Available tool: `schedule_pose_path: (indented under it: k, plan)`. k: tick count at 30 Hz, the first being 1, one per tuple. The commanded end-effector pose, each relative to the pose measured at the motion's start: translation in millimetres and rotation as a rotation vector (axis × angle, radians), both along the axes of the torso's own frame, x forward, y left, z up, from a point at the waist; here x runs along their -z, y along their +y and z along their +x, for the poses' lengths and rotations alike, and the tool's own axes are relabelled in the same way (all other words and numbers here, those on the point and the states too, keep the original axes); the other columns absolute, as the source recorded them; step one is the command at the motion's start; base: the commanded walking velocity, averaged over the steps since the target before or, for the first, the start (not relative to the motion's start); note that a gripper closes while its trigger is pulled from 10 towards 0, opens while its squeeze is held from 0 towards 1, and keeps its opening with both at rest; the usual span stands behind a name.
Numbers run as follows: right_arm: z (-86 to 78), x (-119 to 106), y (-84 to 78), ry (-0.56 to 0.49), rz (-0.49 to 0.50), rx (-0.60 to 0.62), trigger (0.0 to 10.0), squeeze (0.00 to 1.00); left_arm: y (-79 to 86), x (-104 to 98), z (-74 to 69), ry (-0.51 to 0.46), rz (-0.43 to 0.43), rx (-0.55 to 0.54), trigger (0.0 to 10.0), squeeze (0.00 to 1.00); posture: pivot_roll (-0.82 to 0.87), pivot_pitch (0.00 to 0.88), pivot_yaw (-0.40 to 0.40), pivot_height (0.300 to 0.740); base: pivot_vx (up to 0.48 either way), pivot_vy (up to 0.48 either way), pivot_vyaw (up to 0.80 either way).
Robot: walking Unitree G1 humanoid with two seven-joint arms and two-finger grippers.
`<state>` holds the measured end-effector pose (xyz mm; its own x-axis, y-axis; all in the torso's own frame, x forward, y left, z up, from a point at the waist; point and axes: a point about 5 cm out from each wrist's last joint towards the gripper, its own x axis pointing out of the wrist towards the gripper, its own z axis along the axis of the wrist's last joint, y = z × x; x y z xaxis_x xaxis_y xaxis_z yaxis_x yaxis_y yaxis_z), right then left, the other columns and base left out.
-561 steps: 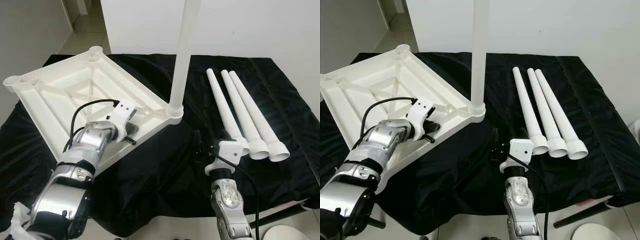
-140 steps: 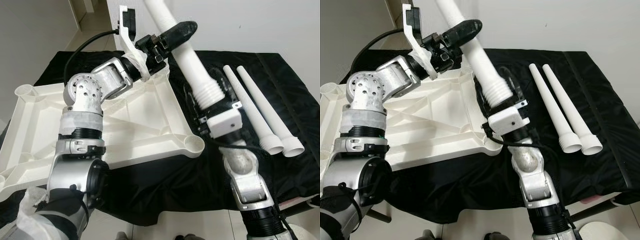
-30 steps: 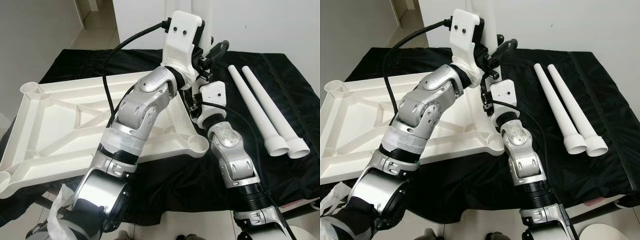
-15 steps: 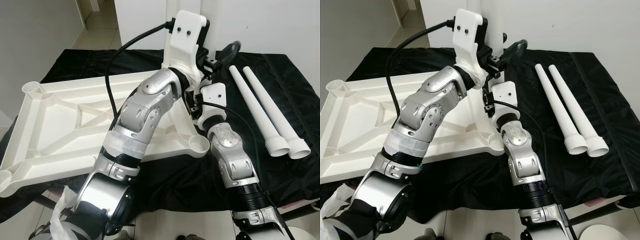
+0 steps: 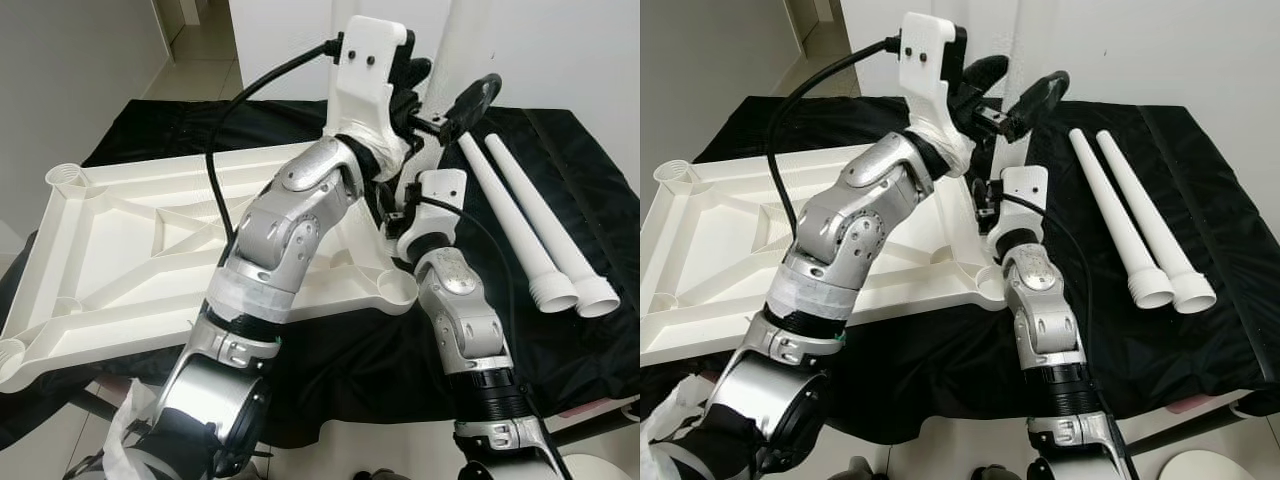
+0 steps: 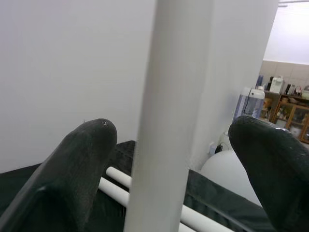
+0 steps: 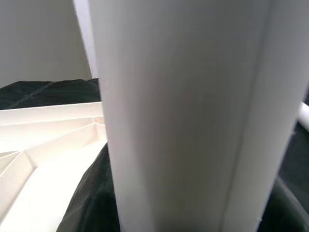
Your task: Building children table
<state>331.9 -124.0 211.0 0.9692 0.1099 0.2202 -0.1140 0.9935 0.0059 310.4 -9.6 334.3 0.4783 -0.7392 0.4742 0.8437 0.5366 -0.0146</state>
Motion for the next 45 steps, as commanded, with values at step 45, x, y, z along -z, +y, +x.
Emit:
schedule_pose_path:
  k: [45]
  plan:
    - [-36.5, 14, -4.5, -0.121, -0.042, -0.086, 10.0, 0.00, 64.7, 108, 2.2, 0.119, 0.249, -0.247, 10.0, 0.00, -0.05, 0.084, 0.009, 0.740, 0.000, 0.000, 0.00]
